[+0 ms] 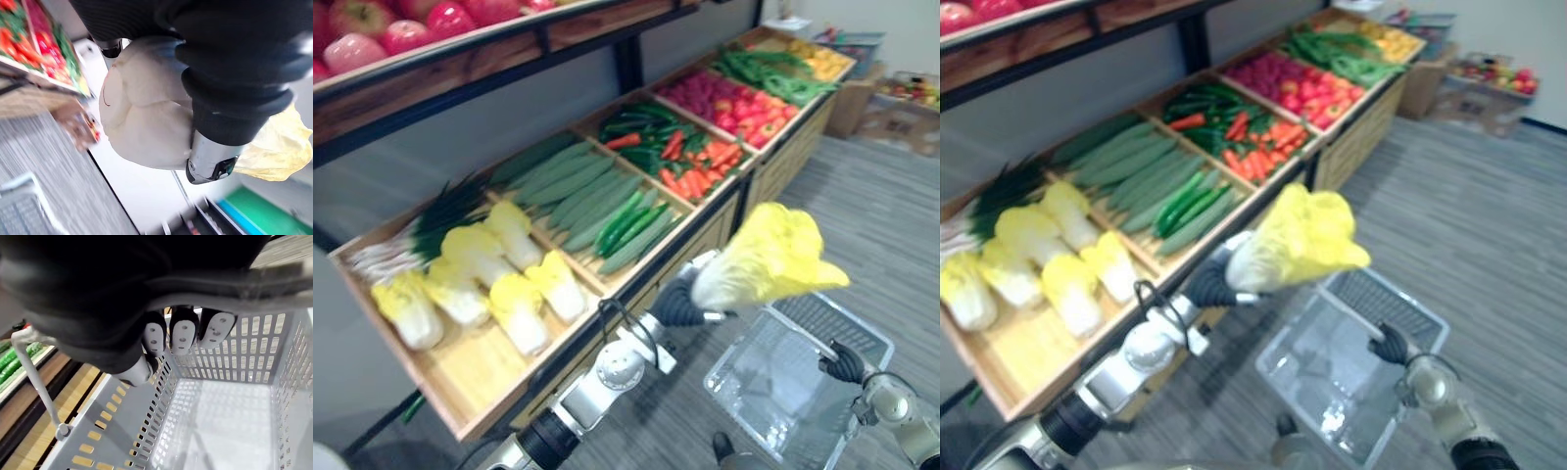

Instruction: Pick vegetable in the basket

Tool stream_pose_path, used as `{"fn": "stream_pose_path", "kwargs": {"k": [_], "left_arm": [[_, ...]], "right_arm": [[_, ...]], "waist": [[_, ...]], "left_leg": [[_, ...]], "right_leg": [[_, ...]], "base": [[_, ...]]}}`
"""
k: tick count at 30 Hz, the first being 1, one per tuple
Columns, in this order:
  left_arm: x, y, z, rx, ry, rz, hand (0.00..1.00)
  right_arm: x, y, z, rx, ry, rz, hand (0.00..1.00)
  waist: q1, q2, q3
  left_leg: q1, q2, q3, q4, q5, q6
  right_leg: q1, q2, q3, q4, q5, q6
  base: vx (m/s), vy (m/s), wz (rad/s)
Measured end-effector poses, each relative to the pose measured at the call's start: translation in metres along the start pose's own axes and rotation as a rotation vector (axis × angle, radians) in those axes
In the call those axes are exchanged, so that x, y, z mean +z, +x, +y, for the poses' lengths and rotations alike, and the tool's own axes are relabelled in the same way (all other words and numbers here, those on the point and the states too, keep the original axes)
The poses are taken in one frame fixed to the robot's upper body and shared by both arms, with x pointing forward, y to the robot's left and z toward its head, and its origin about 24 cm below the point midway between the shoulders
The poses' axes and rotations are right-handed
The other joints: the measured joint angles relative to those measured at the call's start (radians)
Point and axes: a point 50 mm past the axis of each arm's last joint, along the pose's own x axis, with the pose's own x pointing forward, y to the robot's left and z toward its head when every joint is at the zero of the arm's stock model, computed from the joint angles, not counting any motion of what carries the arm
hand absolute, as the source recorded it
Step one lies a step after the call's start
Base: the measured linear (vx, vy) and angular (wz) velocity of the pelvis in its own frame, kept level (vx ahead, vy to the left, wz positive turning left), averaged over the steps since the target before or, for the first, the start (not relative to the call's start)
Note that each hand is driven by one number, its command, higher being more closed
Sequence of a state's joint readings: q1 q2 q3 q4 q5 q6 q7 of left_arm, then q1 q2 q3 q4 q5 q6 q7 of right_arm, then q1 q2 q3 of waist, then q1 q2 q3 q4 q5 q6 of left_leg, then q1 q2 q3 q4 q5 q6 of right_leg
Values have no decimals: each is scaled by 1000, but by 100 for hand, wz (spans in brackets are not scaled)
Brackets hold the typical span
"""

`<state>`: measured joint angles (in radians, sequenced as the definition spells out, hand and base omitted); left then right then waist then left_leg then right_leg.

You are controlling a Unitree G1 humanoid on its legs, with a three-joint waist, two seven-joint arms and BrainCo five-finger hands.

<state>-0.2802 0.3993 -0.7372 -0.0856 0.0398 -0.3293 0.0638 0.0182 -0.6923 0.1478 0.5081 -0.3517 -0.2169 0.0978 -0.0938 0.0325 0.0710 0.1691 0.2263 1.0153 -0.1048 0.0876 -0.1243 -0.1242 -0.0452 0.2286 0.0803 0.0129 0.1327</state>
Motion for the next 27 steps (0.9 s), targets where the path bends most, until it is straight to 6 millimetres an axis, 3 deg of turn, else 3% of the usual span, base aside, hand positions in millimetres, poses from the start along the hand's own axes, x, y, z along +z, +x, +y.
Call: {"fn": "stream_pose_path", "kwargs": {"k": [2,8,12,17,20,27], "left_arm": [[10,4,-18,-168,-24,-59,100],[13,1,-40,-418,-40,-89,100],[-6,-12,-55,-550,-44,-4,100],[-29,-17,-53,-577,-17,98,100],[-41,-20,-54,-584,8,150,100],[-69,-13,-71,-600,136,247,100]], "right_arm": [[11,1,-4,29,-45,-53,100],[39,15,-16,53,-108,-154,100],[64,23,-28,47,-131,-245,100],[76,27,-35,32,-105,-288,100],[84,27,-31,49,-96,-324,100],[97,25,-20,121,-90,-382,100]], "waist": [[-11,-1,-29],[-17,12,-39],[-40,18,-43],[-54,18,-43],[-61,14,-40],[-85,9,-37]], "left_leg": [[18,9,70,0,0,-3],[66,15,158,2,-6,-31],[95,14,214,3,-3,-37],[122,12,241,3,-6,-44],[121,10,262,0,-18,-64],[131,7,269,0,-20,-68]], "right_leg": [[-14,13,18,8,1,1],[-25,47,83,30,7,-8],[-31,58,112,35,7,-8],[-32,69,115,60,7,-7],[-34,69,131,51,-12,-15],[-29,67,132,46,-9,-20]], "base": [[15,7,-40],[-4,2,-37],[-3,12,-26],[-13,2,-18],[-38,-17,-12],[-5,-13,-3]]}}
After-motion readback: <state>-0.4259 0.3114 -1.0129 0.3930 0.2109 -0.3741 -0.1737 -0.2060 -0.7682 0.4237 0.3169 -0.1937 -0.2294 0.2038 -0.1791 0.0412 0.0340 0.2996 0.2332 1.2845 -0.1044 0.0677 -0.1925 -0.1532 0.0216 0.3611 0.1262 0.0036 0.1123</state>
